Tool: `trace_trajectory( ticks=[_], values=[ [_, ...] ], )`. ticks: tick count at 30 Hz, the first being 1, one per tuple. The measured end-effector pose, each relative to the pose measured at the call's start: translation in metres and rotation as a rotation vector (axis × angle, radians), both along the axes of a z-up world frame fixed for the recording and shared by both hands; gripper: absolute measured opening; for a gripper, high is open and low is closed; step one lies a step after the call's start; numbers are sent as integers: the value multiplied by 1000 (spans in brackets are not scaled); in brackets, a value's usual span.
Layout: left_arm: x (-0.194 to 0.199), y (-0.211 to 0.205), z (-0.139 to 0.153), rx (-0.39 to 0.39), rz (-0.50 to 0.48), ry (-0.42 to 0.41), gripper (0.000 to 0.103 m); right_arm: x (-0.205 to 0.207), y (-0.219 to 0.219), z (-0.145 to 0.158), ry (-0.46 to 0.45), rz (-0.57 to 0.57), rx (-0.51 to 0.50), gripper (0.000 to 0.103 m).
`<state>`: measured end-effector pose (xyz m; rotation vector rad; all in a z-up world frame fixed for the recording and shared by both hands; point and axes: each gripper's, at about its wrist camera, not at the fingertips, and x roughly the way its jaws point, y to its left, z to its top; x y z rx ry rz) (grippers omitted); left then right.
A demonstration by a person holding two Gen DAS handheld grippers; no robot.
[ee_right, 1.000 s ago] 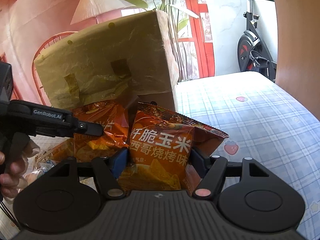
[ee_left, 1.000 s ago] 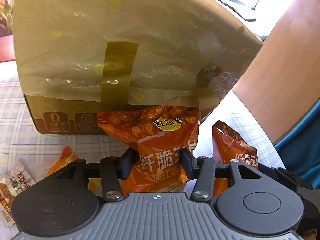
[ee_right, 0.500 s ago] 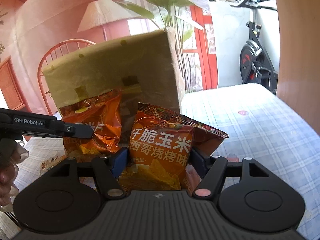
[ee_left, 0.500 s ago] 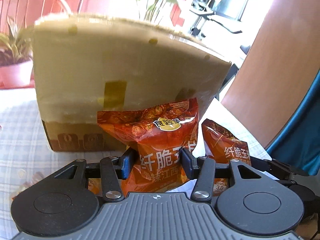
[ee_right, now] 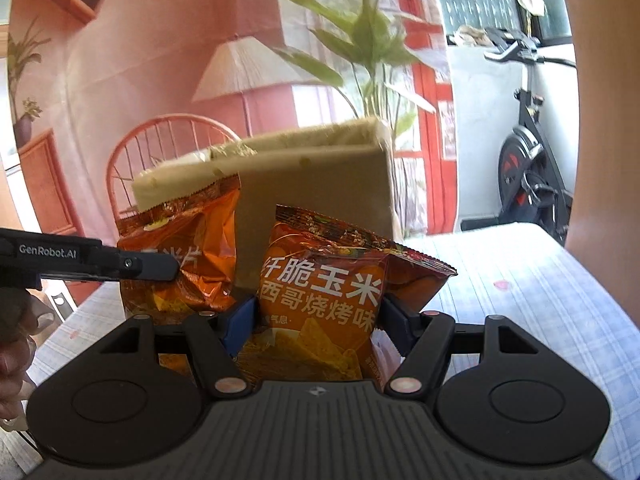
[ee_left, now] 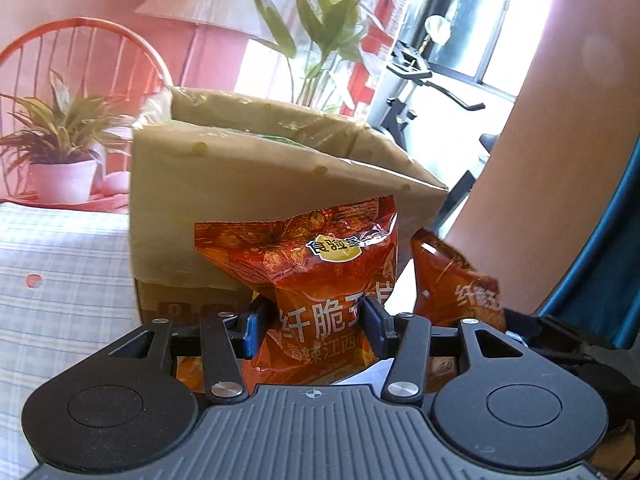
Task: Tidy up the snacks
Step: 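Lift both orange corn-snack bags up over the box rim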
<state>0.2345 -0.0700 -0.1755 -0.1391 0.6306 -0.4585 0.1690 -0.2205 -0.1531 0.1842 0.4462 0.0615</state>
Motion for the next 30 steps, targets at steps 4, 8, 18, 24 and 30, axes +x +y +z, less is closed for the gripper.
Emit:
trace_trajectory(
  ticks=[4, 8, 18, 24, 30],
  values=[
    [-4, 4, 11, 2, 10, -12, 52, 1, 5, 9, -23, 11, -23, 69],
    [-8, 9, 18, -7, 14, -25, 52, 0, 9, 16, -38, 22, -53, 69],
    [-9, 16, 58, -71, -22, -111, 52, 3, 6, 57, -139, 43, -85, 69],
    [11, 13, 94, -123, -32, -153, 53, 24, 2, 84, -207, 66, -123, 69],
    [60, 4, 123, -130, 11, -186, 53, 68, -10, 99, -250, 74, -161, 69]
  ],
)
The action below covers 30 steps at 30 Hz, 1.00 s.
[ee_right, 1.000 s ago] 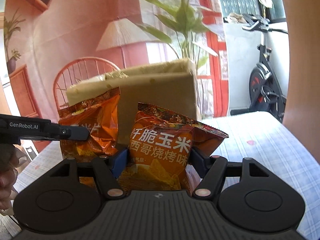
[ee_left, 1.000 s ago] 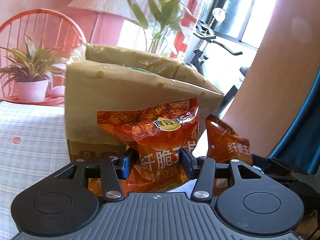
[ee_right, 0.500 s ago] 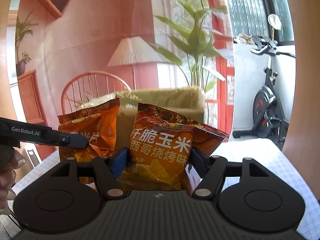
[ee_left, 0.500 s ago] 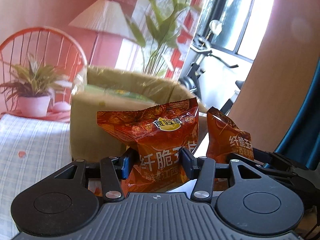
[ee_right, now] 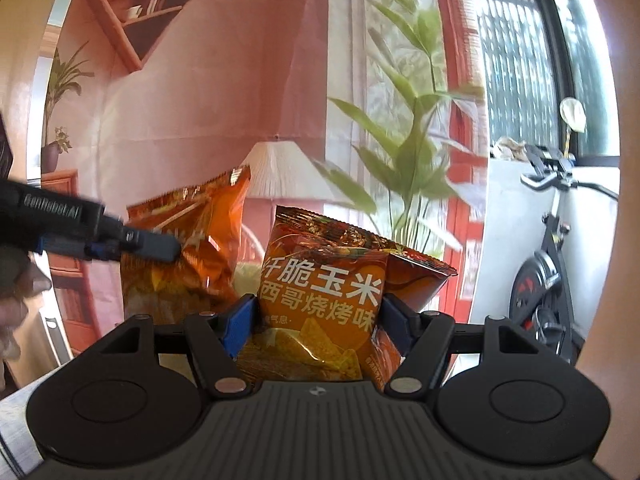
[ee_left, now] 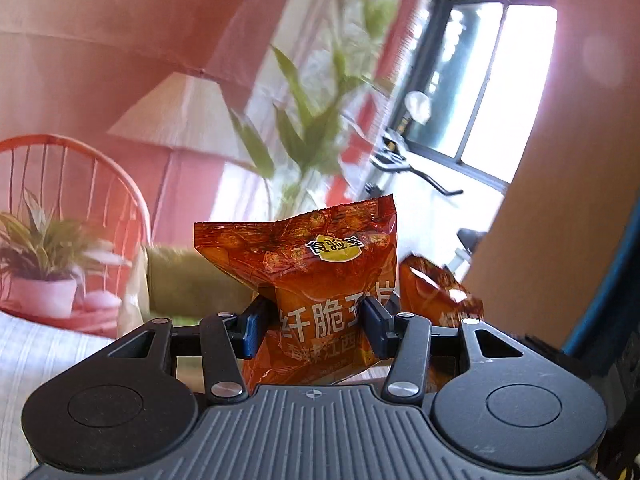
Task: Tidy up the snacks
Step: 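Lift both orange corn-snack bags up over the box rim, then open both tools to drop the orange bags into the box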
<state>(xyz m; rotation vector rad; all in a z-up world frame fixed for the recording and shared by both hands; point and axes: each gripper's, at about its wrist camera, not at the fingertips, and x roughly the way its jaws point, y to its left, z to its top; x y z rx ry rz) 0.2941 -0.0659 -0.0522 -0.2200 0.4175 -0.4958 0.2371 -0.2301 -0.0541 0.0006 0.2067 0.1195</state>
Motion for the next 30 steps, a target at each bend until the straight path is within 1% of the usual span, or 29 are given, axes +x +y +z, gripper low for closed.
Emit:
trace_trajectory(
  ticks=[4, 8, 11, 13, 15, 18, 19, 20, 21, 23, 26, 30],
  values=[
    [37, -4, 6, 5, 39, 9, 53, 38, -7, 3, 3, 10, -9, 69],
    [69, -4, 1, 14, 84, 20, 53, 77, -7, -1, 23, 25, -31, 69],
    [88, -1, -3, -4, 110, 17, 53, 103, -5, -6, 38, 30, -43, 69],
    [94, -3, -7, 12, 124, 13, 53, 117, -4, -11, 57, 39, -46, 69],
    [101, -8, -10, 49, 131, 2, 53, 128, -2, -16, 75, 47, -52, 70],
    [109, -16, -18, 124, 123, -2, 54, 139, 0, -26, 108, 56, -56, 71],
    [112, -20, -21, 154, 121, 3, 56, 142, 1, -29, 125, 62, -55, 71],
    [114, -23, -24, 182, 121, 10, 63, 146, 1, -32, 143, 61, -56, 72],
    [116, -24, -26, 204, 129, 14, 72, 147, 2, -35, 153, 52, -61, 75],
    [117, -26, -29, 238, 150, 13, 77, 149, 2, -39, 155, 31, -72, 79],
    [119, -23, -30, 238, 150, 23, 77, 147, -1, -40, 155, 34, -59, 85],
    [112, -14, -25, 206, 144, 36, 77, 139, -4, -37, 148, 31, -52, 85]
  ],
)
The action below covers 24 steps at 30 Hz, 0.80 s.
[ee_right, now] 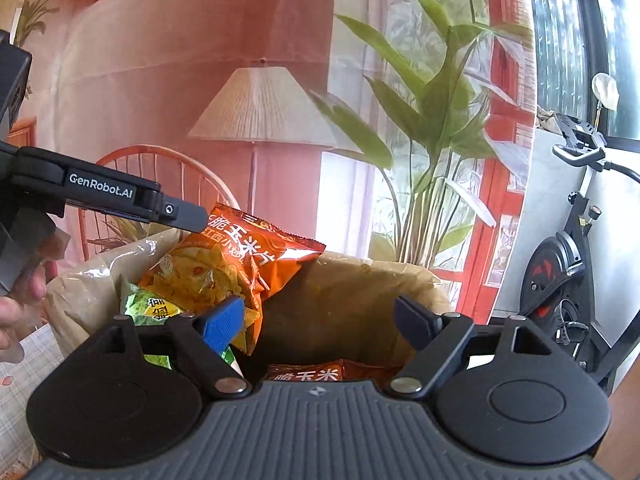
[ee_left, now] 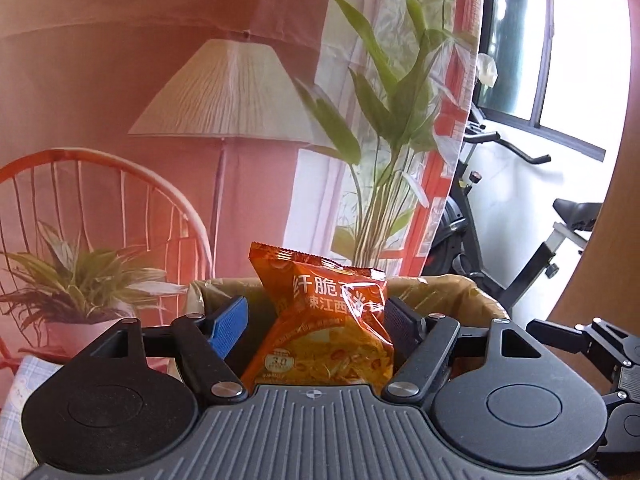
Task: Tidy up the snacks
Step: 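Open both tools to drop the orange bags into the box, then lower the left tool onto the bread bun bag and close on it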
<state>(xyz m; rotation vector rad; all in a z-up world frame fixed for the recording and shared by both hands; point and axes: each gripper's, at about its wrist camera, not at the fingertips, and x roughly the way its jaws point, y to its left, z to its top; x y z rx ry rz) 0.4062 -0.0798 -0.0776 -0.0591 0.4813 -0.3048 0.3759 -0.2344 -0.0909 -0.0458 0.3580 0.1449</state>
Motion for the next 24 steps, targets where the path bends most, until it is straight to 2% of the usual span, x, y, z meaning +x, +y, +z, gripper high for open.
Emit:
trace_trajectory(
  ticks=[15, 21, 24],
  values=[
    [-81, 43, 15, -46, 5, 7, 77, -84, 16, 9, -17, -11, 128, 85],
    [-120, 73, 6, -111, 4, 51, 77, -120, 32, 1, -2, 6, 170, 85],
    [-138, 84, -6, -111, 13, 76, 77, -133, 42, -9, 21, 29, 168, 85]
  ],
)
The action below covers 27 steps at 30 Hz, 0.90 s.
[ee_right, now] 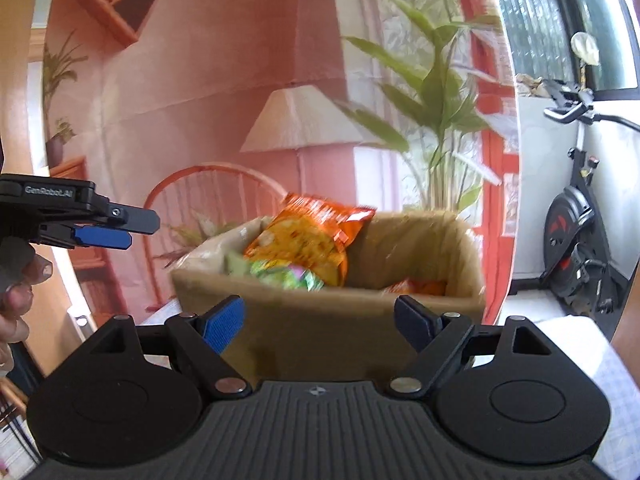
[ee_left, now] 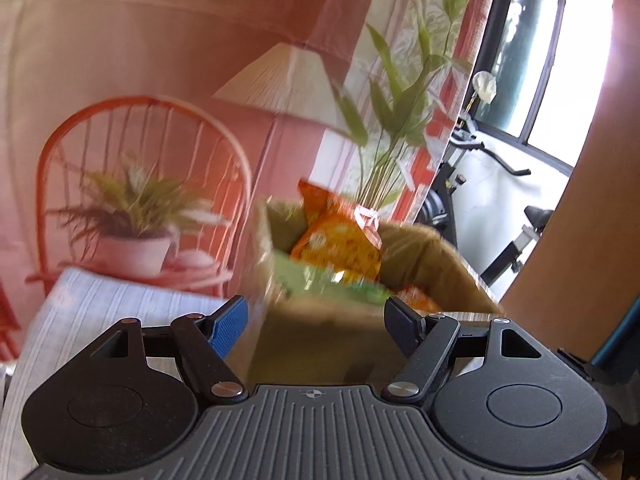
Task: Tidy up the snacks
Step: 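Lower the left tool onto the bread bun bag and close on it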
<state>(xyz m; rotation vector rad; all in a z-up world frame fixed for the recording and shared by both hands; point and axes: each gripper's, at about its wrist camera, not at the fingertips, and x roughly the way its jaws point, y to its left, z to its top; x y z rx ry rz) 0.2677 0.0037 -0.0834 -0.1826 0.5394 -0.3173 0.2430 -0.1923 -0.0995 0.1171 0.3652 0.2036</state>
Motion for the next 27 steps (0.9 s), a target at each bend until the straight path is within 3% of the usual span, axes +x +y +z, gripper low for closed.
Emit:
trace_trajectory(
  ticks=[7, 13, 16, 21, 24, 27],
  values=[
    [-38, 22, -52, -6, 36, 110, 78, -18, 15, -37, 92, 17, 33, 85],
    [-71, 29, -111, 4, 118, 261, 78, -33, 25, -74, 193, 27, 67, 85],
    [-82, 30, -134, -28, 133, 345, 79, -39, 29, -90, 236, 28, 58, 85],
    [-84, 28, -155, -40, 156, 420, 80, -47, 34, -106, 280, 39, 62, 85],
    [-79, 24, -158, -31, 151, 436, 88, -49, 34, -109, 288, 48, 65, 84],
    [-77, 19, -167, -26, 155, 461, 88, -51, 35, -110, 289, 50, 68, 84]
  ],
)
